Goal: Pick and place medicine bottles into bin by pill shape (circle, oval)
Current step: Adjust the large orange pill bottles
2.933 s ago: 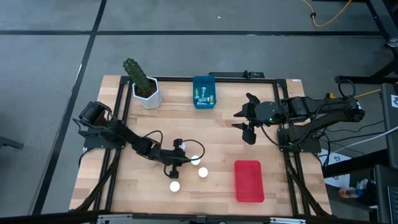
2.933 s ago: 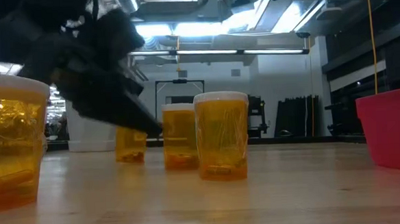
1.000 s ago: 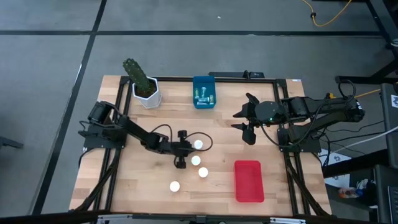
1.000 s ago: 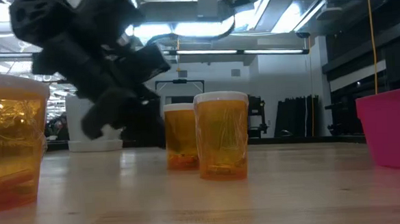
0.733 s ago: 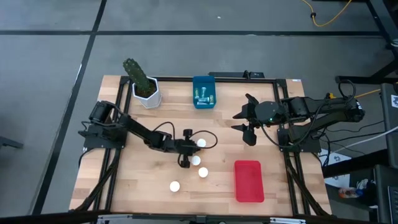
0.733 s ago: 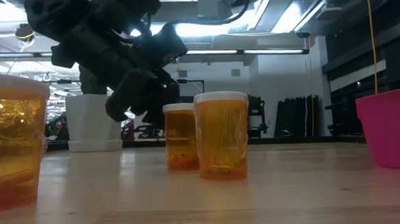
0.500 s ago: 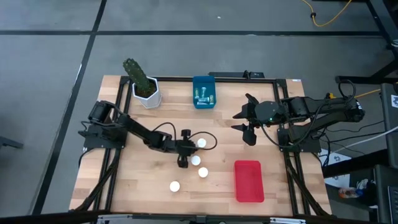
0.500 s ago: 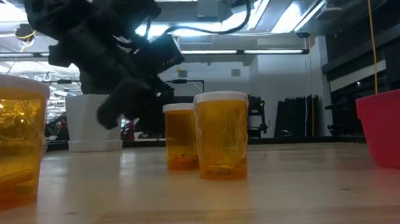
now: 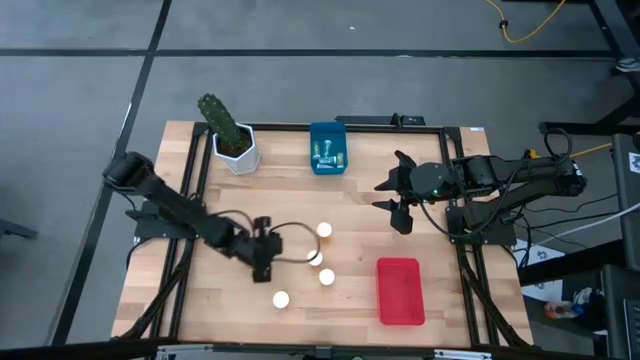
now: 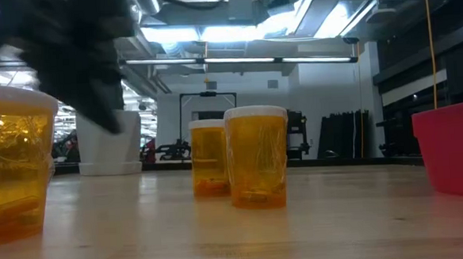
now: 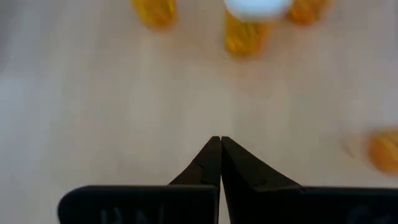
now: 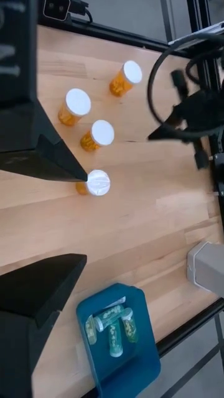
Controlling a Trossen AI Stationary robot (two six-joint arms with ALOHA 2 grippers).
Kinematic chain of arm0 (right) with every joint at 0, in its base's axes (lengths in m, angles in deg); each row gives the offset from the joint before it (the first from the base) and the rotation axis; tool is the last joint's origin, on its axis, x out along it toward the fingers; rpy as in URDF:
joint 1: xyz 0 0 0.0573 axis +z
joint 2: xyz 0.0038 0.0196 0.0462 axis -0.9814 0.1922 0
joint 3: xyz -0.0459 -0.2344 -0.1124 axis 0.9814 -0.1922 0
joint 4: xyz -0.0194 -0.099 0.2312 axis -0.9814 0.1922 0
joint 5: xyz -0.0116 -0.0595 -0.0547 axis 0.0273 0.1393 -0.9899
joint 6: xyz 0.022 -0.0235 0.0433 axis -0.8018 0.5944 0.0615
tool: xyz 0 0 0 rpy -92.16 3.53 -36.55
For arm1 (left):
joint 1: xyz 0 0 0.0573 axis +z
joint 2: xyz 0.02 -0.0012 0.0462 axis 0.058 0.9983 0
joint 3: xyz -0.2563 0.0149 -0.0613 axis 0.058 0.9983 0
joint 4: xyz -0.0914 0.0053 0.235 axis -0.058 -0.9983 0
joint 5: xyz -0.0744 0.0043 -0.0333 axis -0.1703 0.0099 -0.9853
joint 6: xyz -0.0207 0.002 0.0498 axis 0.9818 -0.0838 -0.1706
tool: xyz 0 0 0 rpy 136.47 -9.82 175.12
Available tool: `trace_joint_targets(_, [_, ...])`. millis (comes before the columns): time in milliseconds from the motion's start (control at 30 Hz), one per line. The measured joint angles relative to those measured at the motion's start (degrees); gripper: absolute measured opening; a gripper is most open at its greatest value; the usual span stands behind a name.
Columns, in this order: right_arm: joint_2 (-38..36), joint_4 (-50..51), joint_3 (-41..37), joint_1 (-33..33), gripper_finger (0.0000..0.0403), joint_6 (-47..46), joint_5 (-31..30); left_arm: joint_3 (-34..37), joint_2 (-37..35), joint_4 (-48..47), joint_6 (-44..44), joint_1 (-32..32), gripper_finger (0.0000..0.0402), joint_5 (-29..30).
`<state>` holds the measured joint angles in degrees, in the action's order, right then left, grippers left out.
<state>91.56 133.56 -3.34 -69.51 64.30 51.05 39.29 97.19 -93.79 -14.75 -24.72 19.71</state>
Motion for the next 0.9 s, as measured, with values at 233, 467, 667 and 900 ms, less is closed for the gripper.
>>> trace_joint_targets(233, [0.00,0.07,0.00,0.00,0.0201,0.16,-0.04,0.01,2.47,2.10,17.81,-12.89,0.0000,-7.16])
trace_joint_targets(467, [0.00,-0.40,0.00,0.00,0.0201,0.28,-0.13,0.02,8.43,13.00,20.45,-18.17,0.0000,-4.72])
trace_joint_targets(667, [0.00,-0.47,0.01,0.00,0.0201,0.13,-0.09,0.07,14.82,23.49,17.01,-17.27,0.0000,-4.41])
trace_joint_targets(900, [0.00,-0.16,0.02,0.00,0.0201,0.15,-0.04,0.04,18.39,32.41,11.49,-15.15,0.0000,-1.86])
